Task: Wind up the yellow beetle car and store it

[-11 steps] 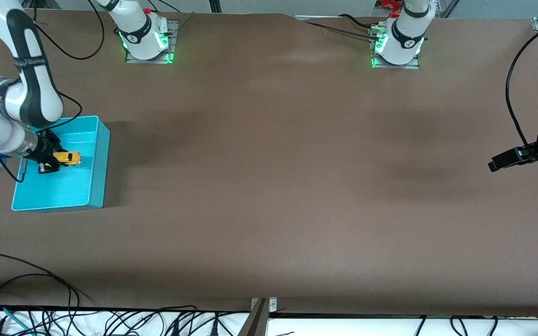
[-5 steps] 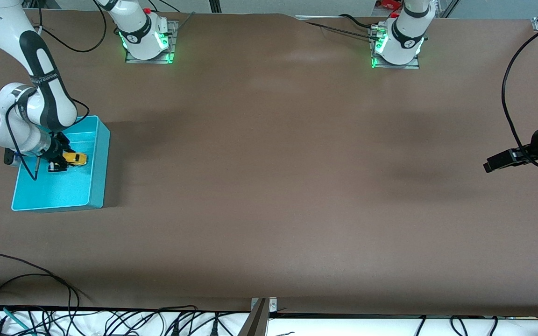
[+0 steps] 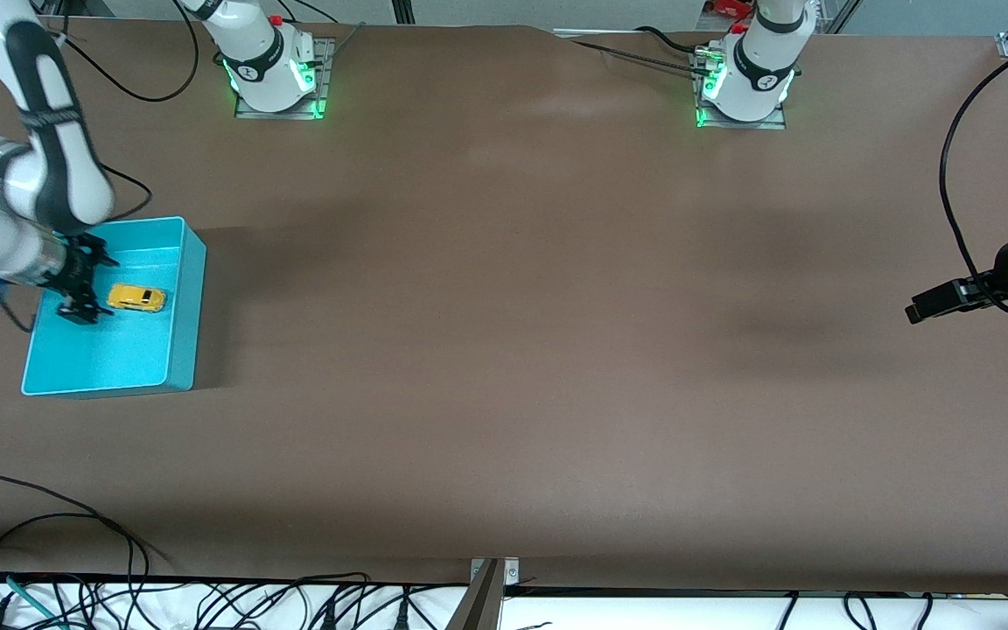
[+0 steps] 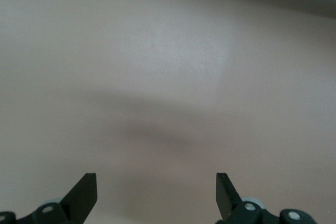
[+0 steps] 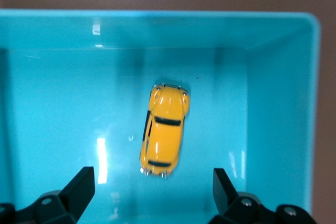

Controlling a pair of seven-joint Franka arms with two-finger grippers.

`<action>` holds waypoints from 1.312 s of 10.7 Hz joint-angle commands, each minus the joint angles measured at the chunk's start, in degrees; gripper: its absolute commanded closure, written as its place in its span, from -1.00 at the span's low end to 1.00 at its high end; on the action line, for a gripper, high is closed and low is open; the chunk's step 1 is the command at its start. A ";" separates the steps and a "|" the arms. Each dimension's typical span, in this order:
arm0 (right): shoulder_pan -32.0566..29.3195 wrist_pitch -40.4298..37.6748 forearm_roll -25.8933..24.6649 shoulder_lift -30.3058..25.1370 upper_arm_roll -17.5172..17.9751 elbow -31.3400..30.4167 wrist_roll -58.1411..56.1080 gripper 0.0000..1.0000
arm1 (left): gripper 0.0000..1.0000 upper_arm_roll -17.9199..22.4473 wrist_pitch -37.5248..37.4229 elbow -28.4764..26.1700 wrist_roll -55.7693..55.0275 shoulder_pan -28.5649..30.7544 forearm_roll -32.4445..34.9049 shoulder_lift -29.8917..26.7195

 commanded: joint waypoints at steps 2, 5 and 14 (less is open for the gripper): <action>0.51 -18.13 -1.40 -3.85 0.71 11.60 -1.35 -1.00 | -1.00 -0.03 -0.46 -0.25 1.27 0.05 -0.56 -0.42; 0.60 -30.18 -1.32 -3.85 3.52 21.63 -9.67 -1.00 | -1.00 -0.03 -0.46 -0.25 1.27 0.13 -0.64 -0.42; -1.77 -26.71 0.18 -17.02 15.21 18.50 -35.70 -1.00 | -1.00 -0.03 -0.46 -0.25 1.27 0.05 -0.64 -0.42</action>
